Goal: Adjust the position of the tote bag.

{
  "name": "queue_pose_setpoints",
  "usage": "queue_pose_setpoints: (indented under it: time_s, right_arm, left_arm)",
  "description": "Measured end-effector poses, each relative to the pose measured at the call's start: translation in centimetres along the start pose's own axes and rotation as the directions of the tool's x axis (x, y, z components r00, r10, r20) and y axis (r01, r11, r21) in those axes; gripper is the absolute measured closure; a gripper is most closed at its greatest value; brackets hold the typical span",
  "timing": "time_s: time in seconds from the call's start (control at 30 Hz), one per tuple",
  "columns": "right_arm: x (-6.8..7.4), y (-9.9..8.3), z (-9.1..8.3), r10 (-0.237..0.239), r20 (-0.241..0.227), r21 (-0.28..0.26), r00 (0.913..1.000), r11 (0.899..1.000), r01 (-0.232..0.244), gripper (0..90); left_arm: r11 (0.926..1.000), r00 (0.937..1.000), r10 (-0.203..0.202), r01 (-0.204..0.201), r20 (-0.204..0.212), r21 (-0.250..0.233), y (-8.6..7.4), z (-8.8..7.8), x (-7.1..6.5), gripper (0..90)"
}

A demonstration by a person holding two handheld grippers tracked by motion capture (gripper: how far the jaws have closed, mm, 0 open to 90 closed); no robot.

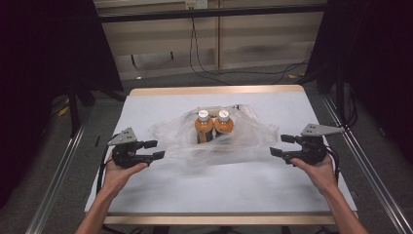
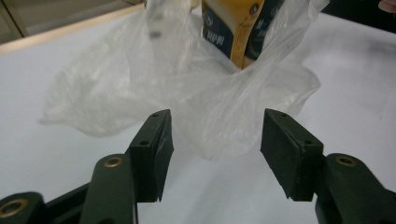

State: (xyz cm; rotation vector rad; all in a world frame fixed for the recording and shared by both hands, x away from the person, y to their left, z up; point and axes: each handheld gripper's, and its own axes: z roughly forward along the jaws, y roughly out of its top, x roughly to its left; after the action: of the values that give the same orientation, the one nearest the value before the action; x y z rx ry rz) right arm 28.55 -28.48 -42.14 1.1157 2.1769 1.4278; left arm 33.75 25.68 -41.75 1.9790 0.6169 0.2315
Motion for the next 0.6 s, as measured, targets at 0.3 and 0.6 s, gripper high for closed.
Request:
queue_pose_setpoints:
  time_s: [0.3,0.6]
  right_arm:
    - [1.2,4.7,-1.2,-0.057,-0.03,-0.106,0.9979,0.993,0.054,34.0]
    - [3.0,9.4,2.6,-0.163,-0.134,-0.104,0.9774,0.983,0.15,74.0]
  left_arm:
    - [0.9987,0.9993,0.035,-0.035,0.014,-0.037,2.5,0.9,-0.5,55.1]
    - [0.9931,0.9909,0.112,-0.114,0.074,0.026,5.7,5.9,-1.4,72.8]
